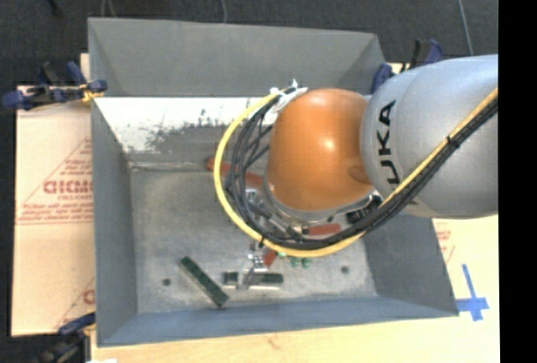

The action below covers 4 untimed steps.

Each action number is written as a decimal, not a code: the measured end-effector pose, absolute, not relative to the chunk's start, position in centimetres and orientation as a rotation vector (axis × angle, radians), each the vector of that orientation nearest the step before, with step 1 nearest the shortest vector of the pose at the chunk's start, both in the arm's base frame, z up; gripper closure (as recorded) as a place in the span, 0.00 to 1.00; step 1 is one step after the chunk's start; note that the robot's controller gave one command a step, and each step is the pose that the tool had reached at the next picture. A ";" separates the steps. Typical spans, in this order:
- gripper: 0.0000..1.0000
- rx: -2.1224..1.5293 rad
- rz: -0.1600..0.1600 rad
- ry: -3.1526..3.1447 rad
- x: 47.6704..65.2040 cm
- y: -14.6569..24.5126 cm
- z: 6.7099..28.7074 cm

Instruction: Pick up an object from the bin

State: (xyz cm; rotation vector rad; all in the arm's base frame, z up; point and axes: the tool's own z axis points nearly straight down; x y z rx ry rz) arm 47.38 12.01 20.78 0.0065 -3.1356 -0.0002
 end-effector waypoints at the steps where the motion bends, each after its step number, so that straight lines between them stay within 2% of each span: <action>1: 0.00 0.000 -0.002 -3.144 47.6 11.9 21.2; 2: 0.00 0.092 -0.003 -3.150 48.6 8.9 16.6; 3: 1.00 0.033 -0.004 -3.140 49.6 8.7 7.9; 4: 1.00 0.031 -0.004 -3.139 49.6 8.7 7.9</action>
Offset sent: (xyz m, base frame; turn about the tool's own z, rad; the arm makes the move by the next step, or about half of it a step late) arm 0.0169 -0.0568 -0.0827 -0.0919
